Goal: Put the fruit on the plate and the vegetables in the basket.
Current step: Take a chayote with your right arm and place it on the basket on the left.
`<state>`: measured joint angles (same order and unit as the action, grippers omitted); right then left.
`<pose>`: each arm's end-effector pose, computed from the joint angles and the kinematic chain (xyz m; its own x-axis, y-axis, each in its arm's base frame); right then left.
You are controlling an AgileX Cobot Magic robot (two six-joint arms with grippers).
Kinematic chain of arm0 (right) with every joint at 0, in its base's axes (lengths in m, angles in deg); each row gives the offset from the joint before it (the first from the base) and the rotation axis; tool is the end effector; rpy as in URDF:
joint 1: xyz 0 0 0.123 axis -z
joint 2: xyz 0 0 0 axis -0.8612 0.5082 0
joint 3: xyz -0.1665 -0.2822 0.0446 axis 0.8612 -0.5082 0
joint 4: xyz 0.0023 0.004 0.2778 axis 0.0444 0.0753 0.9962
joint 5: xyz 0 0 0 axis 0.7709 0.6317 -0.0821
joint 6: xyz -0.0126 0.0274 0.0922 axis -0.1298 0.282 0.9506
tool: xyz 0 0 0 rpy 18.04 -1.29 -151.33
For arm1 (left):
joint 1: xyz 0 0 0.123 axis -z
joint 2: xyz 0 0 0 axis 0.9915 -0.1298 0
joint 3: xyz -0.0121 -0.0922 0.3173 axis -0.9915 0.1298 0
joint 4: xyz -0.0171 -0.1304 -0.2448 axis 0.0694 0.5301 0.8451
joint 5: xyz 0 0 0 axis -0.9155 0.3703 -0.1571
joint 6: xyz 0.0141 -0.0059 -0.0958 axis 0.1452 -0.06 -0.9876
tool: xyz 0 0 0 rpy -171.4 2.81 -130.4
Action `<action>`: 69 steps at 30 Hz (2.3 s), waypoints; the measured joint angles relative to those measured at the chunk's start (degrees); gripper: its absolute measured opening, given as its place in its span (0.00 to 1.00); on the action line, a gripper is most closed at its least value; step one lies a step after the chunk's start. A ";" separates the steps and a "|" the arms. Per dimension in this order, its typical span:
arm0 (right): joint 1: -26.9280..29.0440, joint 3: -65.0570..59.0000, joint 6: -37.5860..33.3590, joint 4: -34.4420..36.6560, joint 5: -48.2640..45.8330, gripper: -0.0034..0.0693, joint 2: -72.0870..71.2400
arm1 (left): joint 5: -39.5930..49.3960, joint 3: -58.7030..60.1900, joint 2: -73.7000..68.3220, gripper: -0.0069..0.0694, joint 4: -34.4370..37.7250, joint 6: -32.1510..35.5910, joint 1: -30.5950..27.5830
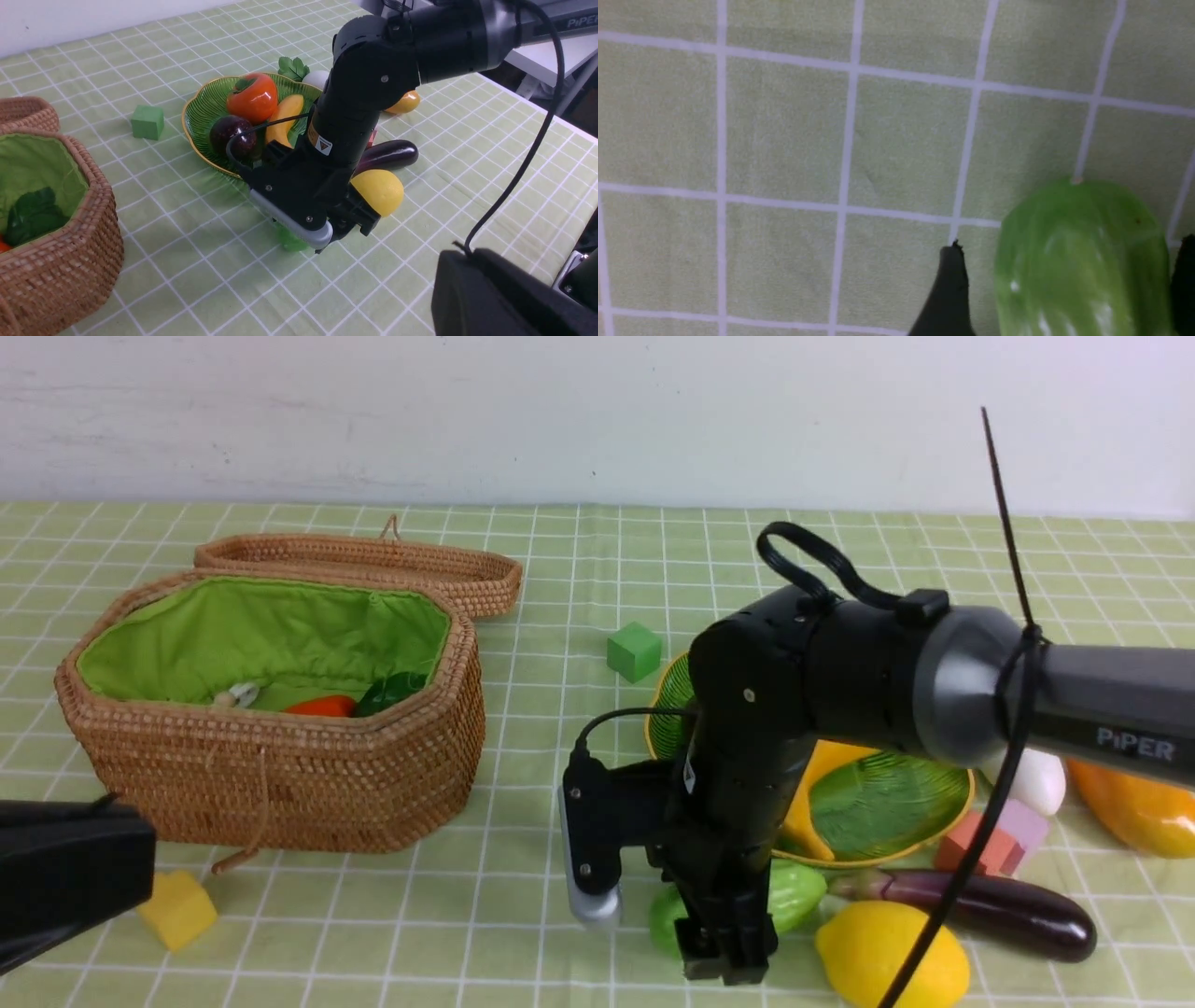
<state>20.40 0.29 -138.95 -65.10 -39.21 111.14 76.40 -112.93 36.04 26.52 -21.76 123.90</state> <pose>0.3322 0.2782 0.2138 0.1230 -0.9819 -0.1444 -0.9891 -0.1094 -0.0987 0.0439 -0.0537 0.4366 -0.3581 0.0891 -0.9294 0.6883 0.6978 -0.1983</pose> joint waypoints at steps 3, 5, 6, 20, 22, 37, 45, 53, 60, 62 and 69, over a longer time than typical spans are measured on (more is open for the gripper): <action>0.00 0.00 0.00 -0.13 -0.19 0.83 0.86 | 0.00 0.00 0.00 0.07 0.15 0.00 0.00; 0.00 0.00 0.04 -0.13 -0.19 0.82 1.07 | 0.00 0.00 0.00 0.07 0.15 0.00 0.00; 0.00 0.00 0.04 -0.13 -0.26 0.80 1.15 | 0.00 0.00 0.00 0.07 0.15 0.00 0.00; -1.82 4.39 1.56 -0.08 -4.11 0.88 1.44 | 0.15 0.00 0.00 0.08 0.16 0.00 0.00; -2.16 5.31 1.61 -0.08 -5.30 0.89 1.44 | 0.23 0.00 0.00 0.08 0.16 0.00 0.00; -1.16 4.27 7.14 -6.70 -10.46 0.89 2.05 | 0.79 0.00 0.00 0.09 0.16 0.00 0.00; -0.54 4.11 6.46 -6.48 -9.68 0.85 5.52 | 0.79 0.00 0.00 0.10 0.16 0.00 0.00; -0.54 4.11 6.33 -5.83 -9.45 0.66 5.59 | 0.79 0.00 0.00 0.10 0.22 0.00 0.00; -0.54 4.11 6.33 -5.83 -9.60 0.66 5.59 | 3.77 0.00 0.00 0.11 1.59 0.00 0.00; -0.54 4.11 6.33 -5.83 -9.60 0.66 5.59 | 5.51 0.00 0.00 0.11 1.68 0.00 0.00; -0.54 4.11 6.33 -5.79 -9.60 0.66 5.59 | 7.94 0.00 0.00 0.11 2.51 0.00 0.00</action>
<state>19.86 4.40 -132.61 -70.89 -48.80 116.73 84.35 -112.93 36.04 29.03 -21.76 123.90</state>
